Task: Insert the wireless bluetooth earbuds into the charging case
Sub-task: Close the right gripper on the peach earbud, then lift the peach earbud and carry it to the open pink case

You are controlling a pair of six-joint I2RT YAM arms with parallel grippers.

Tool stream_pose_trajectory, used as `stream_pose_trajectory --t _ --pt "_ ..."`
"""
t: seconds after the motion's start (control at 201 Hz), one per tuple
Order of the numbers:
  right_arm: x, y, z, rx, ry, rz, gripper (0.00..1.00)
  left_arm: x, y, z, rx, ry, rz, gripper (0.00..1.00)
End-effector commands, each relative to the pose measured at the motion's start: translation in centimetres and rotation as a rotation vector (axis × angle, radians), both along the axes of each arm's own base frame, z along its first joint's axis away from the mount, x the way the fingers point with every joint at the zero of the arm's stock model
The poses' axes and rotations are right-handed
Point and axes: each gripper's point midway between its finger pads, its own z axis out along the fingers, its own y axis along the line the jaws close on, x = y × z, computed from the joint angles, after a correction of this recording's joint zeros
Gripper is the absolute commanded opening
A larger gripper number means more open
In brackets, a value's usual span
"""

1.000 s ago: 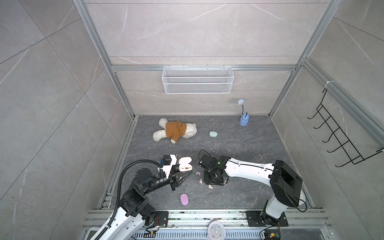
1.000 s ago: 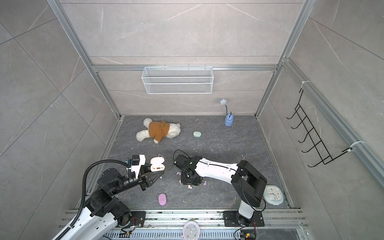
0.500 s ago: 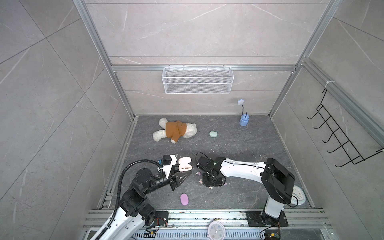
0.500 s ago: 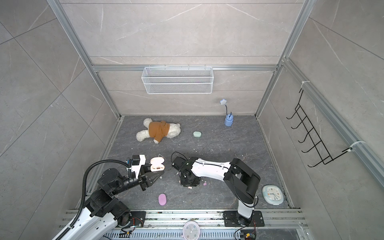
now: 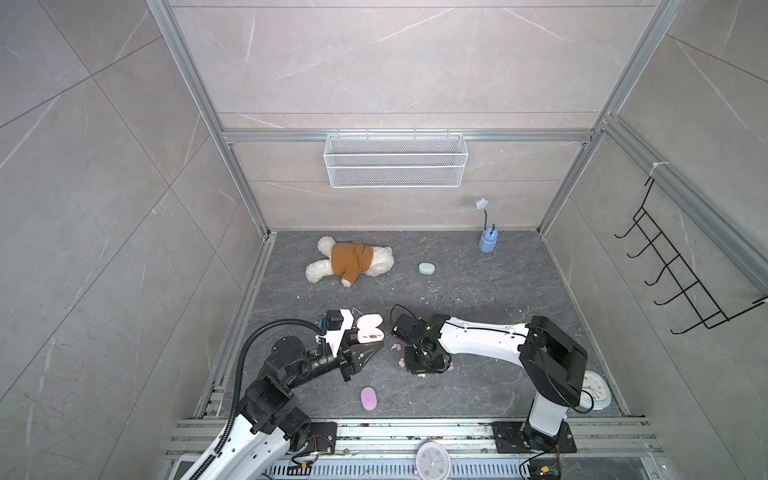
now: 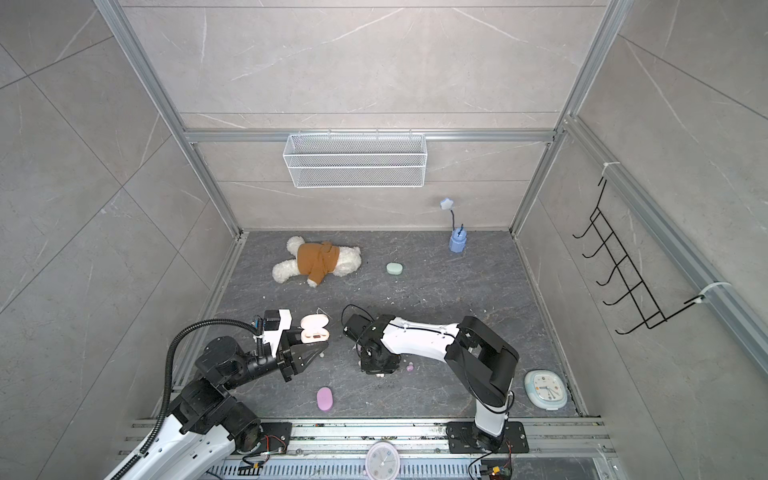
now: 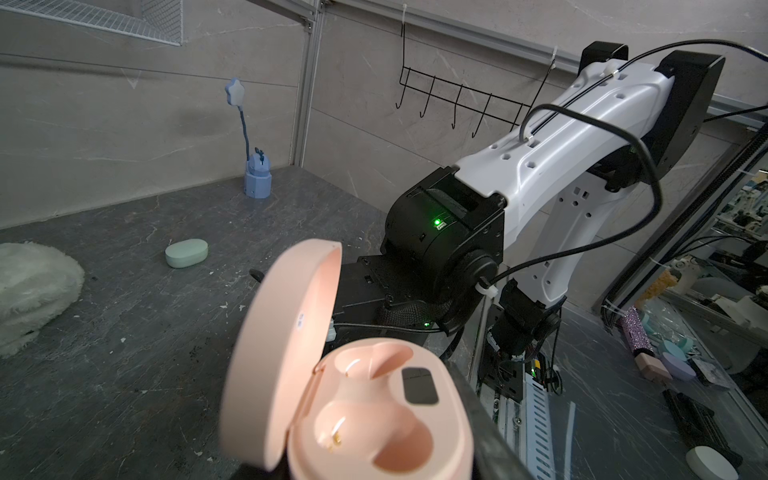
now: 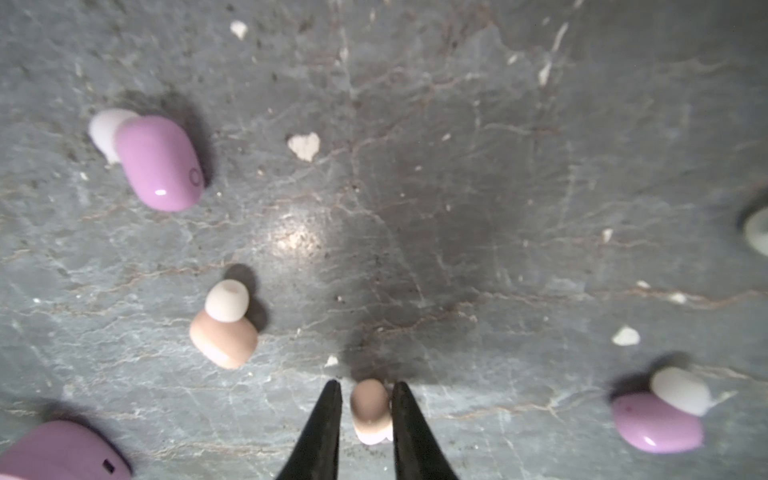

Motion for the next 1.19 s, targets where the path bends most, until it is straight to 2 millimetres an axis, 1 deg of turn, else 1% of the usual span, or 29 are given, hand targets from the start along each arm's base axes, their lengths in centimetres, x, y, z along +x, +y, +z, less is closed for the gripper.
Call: stream_pose_trajectory --t 0.0,0.184,0.314,0.438,0.662,0.811,0.986,1.085,1.19 --pt "-0.3 -0.3 -0.9 -0.038 0.011 0.025 0.25 0.1 0.1 0.8 -0.022 -0.014 0.006 0.20" --pt "-0.7 -0.6 -1.8 -0.064 0.031 0.036 0.24 0.1 0.1 0.7 -0.020 -0.013 0.010 0.20" --pt "-0.8 -0.8 -2.0 -0.065 0.030 0.028 0.19 0.2 0.1 0.7 -0.018 -0.011 0.011 0.20" --pt "-0.6 -0.8 -1.4 -0.055 0.012 0.023 0.18 0.2 0.1 0.7 -0.019 -0.011 0.011 0.20" --pt "-0.1 -0.9 0.4 -0.043 -0.032 0.012 0.14 0.3 -0.1 0.6 -0.015 -0.006 0.005 0.20" --pt "-0.2 -1.3 1.2 -0.034 -0.043 0.002 0.14 0.4 -0.2 0.6 -0.016 -0.004 0.000 0.20" --pt "0.1 -1.5 3.1 -0.005 -0.084 -0.009 0.13 0.5 -0.5 0.6 -0.024 -0.003 -0.009 0.20" --pt "0.4 -1.8 5.0 0.023 -0.122 -0.016 0.12 0.7 -0.8 0.6 -0.034 -0.001 -0.018 0.20" --pt "0.8 -2.4 7.5 0.075 -0.176 -0.022 0.12 1.1 -1.4 0.9 -0.049 -0.007 -0.031 0.20"
